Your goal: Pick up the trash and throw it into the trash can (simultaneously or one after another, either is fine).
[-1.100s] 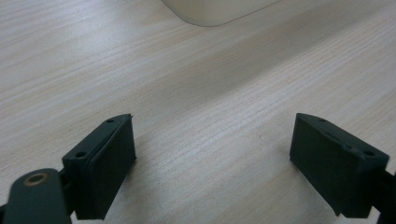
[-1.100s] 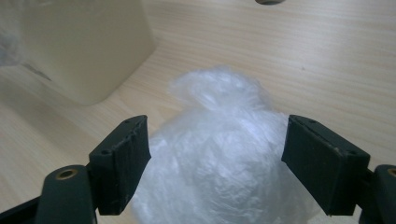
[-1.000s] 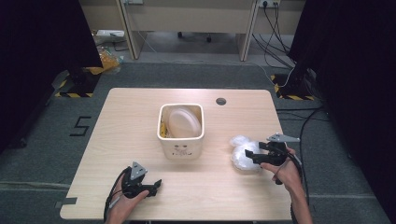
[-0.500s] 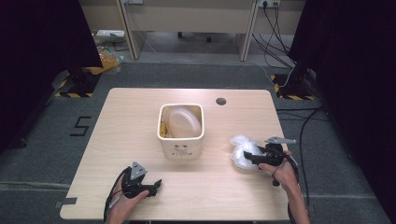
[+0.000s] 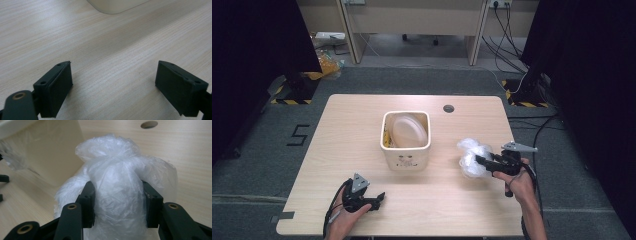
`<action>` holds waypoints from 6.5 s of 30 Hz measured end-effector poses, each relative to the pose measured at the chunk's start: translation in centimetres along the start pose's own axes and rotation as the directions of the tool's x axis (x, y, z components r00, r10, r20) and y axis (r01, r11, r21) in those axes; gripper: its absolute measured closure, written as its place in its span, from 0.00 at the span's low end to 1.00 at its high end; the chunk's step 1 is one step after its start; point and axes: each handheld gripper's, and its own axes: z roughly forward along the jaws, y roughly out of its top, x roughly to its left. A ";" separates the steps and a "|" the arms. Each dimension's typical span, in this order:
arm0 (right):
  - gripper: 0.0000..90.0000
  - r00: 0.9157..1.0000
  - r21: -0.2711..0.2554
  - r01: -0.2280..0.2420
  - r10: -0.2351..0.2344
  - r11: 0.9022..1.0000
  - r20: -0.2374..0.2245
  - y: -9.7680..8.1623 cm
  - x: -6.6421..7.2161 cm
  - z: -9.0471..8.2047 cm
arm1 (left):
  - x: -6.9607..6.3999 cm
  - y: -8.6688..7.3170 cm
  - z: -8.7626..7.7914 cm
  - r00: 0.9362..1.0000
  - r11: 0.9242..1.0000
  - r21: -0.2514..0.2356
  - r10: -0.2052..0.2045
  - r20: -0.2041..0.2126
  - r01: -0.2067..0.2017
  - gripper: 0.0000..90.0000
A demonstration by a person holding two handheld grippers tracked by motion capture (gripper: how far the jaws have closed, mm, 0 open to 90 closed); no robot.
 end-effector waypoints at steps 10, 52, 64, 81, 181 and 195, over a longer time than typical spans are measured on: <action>0.61 0.998 -0.073 0.004 -0.009 0.997 -0.057 2.3 1.4 -1.4 | 0.0 0.0 0.0 1.000 1.000 0.000 -0.001 -0.002 0.001 0.14; 0.61 0.968 -0.118 0.126 -0.148 0.985 -0.203 12.9 9.1 1.3 | 0.0 0.0 0.0 1.000 1.000 -0.002 -0.002 -0.004 0.002 0.14; 0.61 0.953 -0.095 0.157 -0.176 0.983 -0.245 14.6 11.6 3.8 | 0.0 0.0 0.0 1.000 1.000 -0.002 -0.001 -0.004 0.001 0.14; 0.61 0.935 -0.033 0.196 -0.197 0.980 -0.296 16.3 15.5 8.9 | 0.0 0.0 0.0 1.000 1.000 0.002 0.000 -0.003 0.000 0.14; 0.40 0.957 0.036 0.222 -0.211 0.974 -0.200 13.5 12.5 7.6 | 0.0 0.0 0.0 1.000 1.000 0.001 -0.002 -0.004 0.002 0.14; 0.39 0.973 0.000 0.180 -0.178 0.984 -0.143 9.6 8.9 4.2 | 0.0 0.0 0.0 1.000 1.000 0.003 -0.004 -0.006 0.004 0.14</action>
